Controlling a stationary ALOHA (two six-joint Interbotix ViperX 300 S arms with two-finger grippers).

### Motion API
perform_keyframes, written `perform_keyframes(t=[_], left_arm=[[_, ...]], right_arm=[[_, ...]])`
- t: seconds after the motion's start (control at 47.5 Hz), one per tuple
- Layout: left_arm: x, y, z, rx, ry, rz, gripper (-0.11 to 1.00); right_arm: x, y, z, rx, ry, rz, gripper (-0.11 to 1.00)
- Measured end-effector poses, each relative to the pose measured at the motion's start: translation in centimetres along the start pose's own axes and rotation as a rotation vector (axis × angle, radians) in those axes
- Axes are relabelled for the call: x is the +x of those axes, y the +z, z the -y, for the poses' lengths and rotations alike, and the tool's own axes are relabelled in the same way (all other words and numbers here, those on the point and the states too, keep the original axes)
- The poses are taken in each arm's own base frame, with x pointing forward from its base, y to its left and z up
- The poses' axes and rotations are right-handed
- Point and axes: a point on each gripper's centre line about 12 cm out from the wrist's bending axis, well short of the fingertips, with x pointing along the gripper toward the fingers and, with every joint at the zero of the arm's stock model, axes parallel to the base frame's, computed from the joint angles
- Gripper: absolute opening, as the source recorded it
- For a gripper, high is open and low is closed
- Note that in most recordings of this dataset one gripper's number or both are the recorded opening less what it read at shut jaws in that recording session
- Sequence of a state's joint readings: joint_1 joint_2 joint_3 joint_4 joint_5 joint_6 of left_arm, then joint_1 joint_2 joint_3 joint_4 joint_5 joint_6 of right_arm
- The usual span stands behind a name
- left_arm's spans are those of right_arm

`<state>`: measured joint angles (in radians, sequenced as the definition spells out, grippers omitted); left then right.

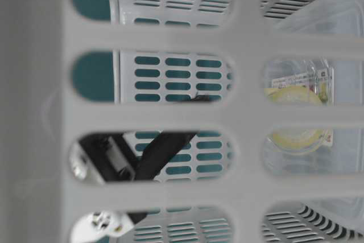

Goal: Pick up the tape dispenser from the shopping basket with the left arm.

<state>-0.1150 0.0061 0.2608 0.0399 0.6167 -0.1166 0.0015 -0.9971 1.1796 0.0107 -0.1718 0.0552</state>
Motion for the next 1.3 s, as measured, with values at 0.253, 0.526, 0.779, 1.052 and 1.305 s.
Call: perform_keyframes(t=[0.253,0.526,0.779,1.052,1.305], left_arm=[[3.2,-1.3,1.2,-0.018,-0.008,-0.088,0.83],[3.9,-1.9,1.4,-0.018,-0.007,-0.113,0.34],[2.1,-0.8,1.6,-0.002,-0.004,-0.141,0.30],[-5.8,5.9,1.8,0.051,-0.005,-0.073,0.30],[-8.2,7.7,1.7,0.096,-0.002,-0.058,0.30]], right_arm=[[-0.1,0.1,0.0,0.000,0.002,0.006,0.74],[-0.1,0.1,0.0,0.000,0.002,0.006,0.74],[-0.3,0.0,0.0,0.000,0.002,0.004,0.74],[-0.4,0.0,0.0,0.000,0.002,-0.002,0.74],[-0.4,0.0,0.0,0.000,0.002,0.001,0.74]])
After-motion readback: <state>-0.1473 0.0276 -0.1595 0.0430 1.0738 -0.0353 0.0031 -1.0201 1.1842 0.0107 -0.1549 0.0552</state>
